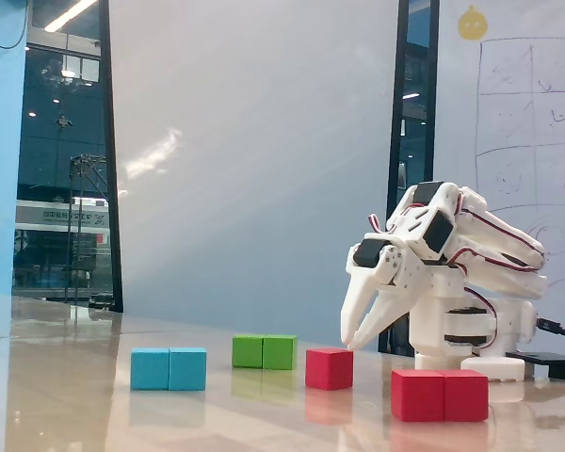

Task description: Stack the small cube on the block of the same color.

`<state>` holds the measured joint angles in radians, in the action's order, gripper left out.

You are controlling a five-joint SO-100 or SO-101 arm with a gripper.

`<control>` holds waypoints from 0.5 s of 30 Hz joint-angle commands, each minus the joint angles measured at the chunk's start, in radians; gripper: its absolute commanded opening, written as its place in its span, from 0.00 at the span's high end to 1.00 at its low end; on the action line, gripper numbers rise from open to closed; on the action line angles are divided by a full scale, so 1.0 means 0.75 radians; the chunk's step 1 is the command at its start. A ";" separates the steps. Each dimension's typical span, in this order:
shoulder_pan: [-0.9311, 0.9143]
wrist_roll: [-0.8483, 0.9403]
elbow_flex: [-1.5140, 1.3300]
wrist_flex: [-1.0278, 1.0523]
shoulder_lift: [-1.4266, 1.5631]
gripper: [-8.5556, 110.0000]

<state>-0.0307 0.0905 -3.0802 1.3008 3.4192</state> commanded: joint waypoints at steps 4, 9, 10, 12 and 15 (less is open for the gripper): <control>0.000 0.004 0.045 0.010 0.041 0.93; 0.000 0.004 0.045 0.010 0.041 0.93; 0.000 0.004 0.045 0.010 0.041 0.93; 0.000 0.004 0.045 0.010 0.041 0.93; 0.008 0.004 0.045 0.010 0.041 0.93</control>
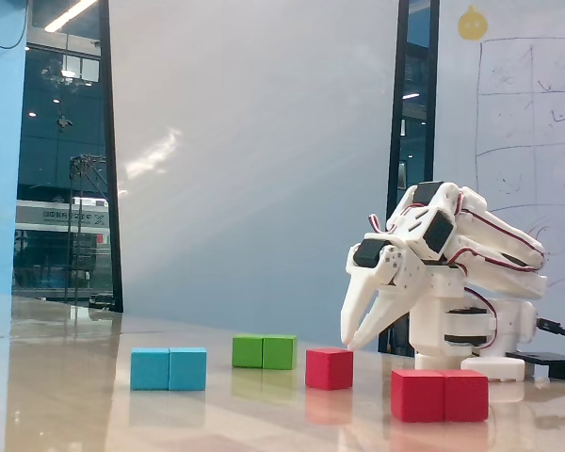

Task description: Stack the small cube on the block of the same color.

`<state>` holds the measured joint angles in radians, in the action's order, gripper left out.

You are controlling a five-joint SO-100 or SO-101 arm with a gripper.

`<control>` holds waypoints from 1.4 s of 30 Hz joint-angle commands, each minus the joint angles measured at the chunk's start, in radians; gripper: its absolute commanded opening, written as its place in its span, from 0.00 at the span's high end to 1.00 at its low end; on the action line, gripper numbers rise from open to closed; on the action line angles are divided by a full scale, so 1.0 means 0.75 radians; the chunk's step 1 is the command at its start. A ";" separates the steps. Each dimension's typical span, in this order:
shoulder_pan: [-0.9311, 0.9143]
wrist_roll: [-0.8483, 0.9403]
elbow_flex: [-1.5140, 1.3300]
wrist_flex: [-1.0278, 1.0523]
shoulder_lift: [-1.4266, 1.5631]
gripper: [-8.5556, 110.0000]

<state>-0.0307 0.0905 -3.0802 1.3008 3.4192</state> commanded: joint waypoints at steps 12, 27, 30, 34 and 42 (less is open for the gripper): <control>-0.002 0.004 0.045 0.010 0.041 0.93; -0.004 0.004 0.155 0.018 0.002 0.93; -0.014 -0.002 0.321 0.010 -0.137 0.93; -0.018 -0.008 0.628 0.014 -0.452 0.93; -0.025 -0.010 1.260 0.035 -1.070 0.93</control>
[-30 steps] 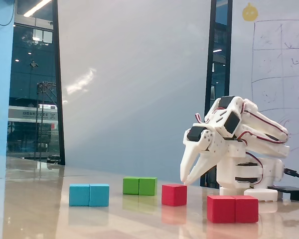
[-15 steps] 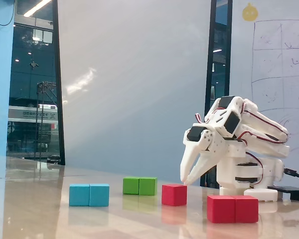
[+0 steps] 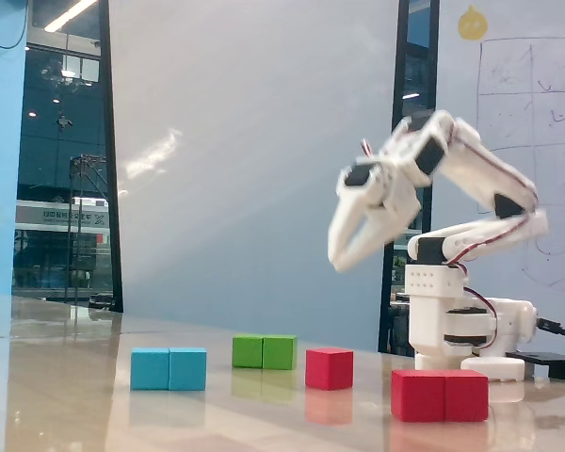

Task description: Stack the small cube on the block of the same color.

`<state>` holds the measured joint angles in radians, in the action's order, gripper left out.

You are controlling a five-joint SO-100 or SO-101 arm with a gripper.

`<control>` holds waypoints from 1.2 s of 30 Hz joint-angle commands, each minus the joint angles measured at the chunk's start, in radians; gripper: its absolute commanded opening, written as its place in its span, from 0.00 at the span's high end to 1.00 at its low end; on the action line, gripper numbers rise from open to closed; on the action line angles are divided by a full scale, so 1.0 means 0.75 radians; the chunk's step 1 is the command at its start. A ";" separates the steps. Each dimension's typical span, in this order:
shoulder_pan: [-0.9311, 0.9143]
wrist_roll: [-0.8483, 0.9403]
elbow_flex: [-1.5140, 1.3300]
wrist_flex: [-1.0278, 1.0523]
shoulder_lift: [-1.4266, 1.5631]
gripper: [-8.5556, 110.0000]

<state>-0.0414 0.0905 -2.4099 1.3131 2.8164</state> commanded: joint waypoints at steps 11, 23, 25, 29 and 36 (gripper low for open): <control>-0.008 0.002 0.607 0.018 -0.931 0.93; -0.002 0.004 0.612 0.117 -1.137 0.93; -0.002 0.004 0.612 0.174 -1.164 0.93; -0.006 0.004 0.614 0.233 -1.172 0.93; 0.006 0.004 0.614 0.258 -1.174 0.93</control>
<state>-0.0414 0.0920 -2.0433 1.5002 1.9267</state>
